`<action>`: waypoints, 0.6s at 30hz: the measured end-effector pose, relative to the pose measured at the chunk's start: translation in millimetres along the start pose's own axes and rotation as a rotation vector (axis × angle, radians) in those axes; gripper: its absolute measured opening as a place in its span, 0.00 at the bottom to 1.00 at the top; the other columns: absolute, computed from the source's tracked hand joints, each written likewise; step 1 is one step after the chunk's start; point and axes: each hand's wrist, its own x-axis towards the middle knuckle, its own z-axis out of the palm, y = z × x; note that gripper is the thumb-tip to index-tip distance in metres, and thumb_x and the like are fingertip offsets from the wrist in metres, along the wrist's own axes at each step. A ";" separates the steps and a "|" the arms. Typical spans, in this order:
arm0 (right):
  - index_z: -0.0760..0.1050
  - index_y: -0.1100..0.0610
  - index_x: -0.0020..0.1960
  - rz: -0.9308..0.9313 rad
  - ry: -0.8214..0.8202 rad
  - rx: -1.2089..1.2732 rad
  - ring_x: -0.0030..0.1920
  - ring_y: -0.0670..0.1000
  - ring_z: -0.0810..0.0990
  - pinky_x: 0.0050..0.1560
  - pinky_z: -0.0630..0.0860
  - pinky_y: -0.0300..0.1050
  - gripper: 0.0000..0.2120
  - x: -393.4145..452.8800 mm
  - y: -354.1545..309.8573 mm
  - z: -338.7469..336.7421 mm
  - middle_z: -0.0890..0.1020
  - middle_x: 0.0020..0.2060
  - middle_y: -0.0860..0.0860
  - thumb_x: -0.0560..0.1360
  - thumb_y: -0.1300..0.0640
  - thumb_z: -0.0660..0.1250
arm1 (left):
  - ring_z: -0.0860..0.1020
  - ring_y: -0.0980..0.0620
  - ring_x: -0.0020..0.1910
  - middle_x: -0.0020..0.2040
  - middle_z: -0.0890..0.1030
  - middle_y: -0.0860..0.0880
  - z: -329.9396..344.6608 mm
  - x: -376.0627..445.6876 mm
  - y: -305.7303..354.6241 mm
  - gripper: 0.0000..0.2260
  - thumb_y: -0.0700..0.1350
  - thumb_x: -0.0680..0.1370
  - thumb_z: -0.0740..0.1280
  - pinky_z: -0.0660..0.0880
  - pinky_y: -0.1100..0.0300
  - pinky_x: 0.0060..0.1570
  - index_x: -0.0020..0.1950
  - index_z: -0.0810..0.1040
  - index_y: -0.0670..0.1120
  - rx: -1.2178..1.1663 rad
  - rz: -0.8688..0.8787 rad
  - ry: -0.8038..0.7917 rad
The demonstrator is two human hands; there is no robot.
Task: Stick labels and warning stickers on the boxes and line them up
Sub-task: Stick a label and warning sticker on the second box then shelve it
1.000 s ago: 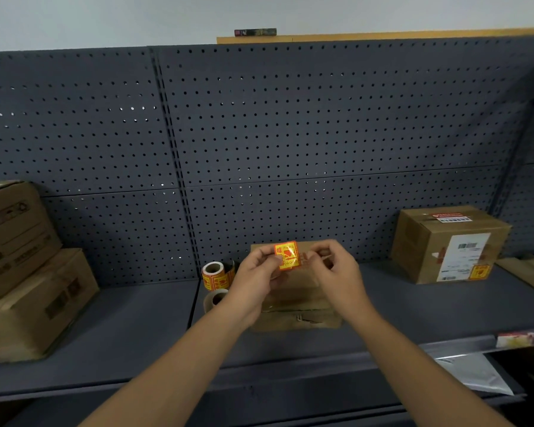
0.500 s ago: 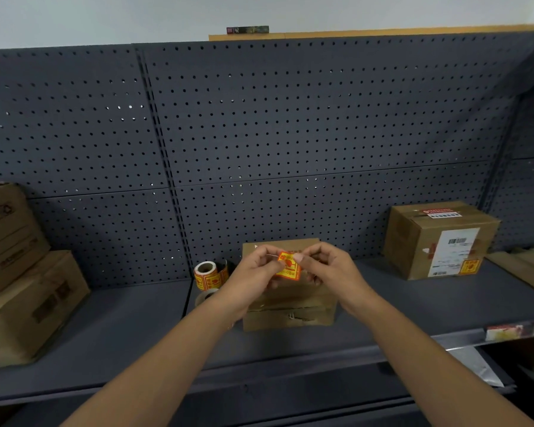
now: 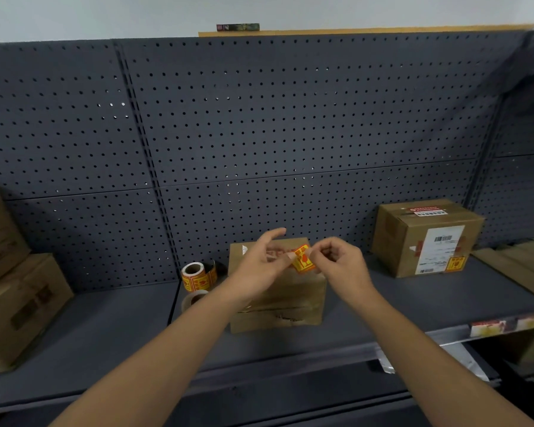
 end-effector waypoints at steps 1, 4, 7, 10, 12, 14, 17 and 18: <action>0.83 0.58 0.46 0.006 0.017 0.035 0.38 0.49 0.83 0.37 0.79 0.41 0.03 -0.9 -1.8 -1.9 0.85 0.38 0.53 0.78 0.59 0.74 | 0.79 0.54 0.59 0.61 0.80 0.53 2.5 2.7 -0.4 0.22 0.48 0.82 0.70 0.77 0.58 0.58 0.75 0.70 0.56 -0.010 -0.009 0.045; 0.83 0.61 0.47 0.009 0.013 0.100 0.36 0.49 0.83 0.36 0.76 0.36 0.03 -3.6 -3.9 -4.0 0.86 0.38 0.55 0.78 0.61 0.74 | 0.78 0.54 0.61 0.59 0.80 0.54 12.6 8.0 -1.0 0.17 0.48 0.80 0.72 0.77 0.60 0.58 0.69 0.76 0.52 0.004 -0.029 0.095; 0.83 0.60 0.46 0.000 0.081 0.108 0.35 0.49 0.83 0.36 0.77 0.37 0.03 -2.9 -4.5 -8.0 0.86 0.38 0.56 0.78 0.61 0.73 | 0.78 0.55 0.58 0.57 0.81 0.52 25.0 9.6 -3.0 0.11 0.48 0.80 0.72 0.76 0.62 0.54 0.62 0.79 0.52 -0.012 -0.052 0.129; 0.82 0.59 0.46 0.015 0.129 0.153 0.35 0.49 0.82 0.33 0.75 0.37 0.04 1.8 -3.8 -19.5 0.85 0.39 0.58 0.78 0.59 0.74 | 0.80 0.54 0.57 0.56 0.82 0.52 33.3 11.3 -5.9 0.10 0.49 0.80 0.73 0.76 0.59 0.56 0.60 0.78 0.53 -0.081 -0.061 0.159; 0.82 0.60 0.48 0.042 0.097 0.196 0.34 0.50 0.81 0.32 0.75 0.39 0.05 3.7 -2.1 -23.2 0.85 0.40 0.60 0.78 0.58 0.74 | 0.81 0.53 0.55 0.54 0.83 0.50 36.9 11.7 -5.6 0.10 0.47 0.80 0.73 0.77 0.58 0.57 0.60 0.77 0.53 -0.115 -0.033 0.147; 0.82 0.59 0.49 0.056 0.080 0.185 0.35 0.51 0.82 0.32 0.75 0.40 0.05 4.3 1.6 -22.9 0.86 0.40 0.60 0.78 0.58 0.74 | 0.81 0.54 0.52 0.50 0.84 0.48 40.0 12.7 -2.6 0.11 0.45 0.80 0.73 0.76 0.61 0.53 0.59 0.76 0.52 -0.125 -0.009 0.163; 0.82 0.60 0.47 0.056 0.113 0.114 0.34 0.50 0.82 0.32 0.75 0.37 0.05 6.2 6.7 -21.1 0.86 0.38 0.58 0.78 0.58 0.74 | 0.83 0.52 0.51 0.49 0.85 0.44 41.5 16.7 0.9 0.12 0.45 0.79 0.74 0.74 0.62 0.50 0.59 0.74 0.50 -0.123 -0.045 0.207; 0.82 0.59 0.46 0.049 0.125 0.067 0.33 0.49 0.82 0.32 0.75 0.36 0.04 7.6 8.0 -20.6 0.85 0.37 0.56 0.77 0.58 0.75 | 0.83 0.52 0.51 0.49 0.85 0.44 41.5 18.1 0.9 0.12 0.45 0.79 0.74 0.74 0.62 0.49 0.59 0.74 0.50 -0.106 -0.065 0.212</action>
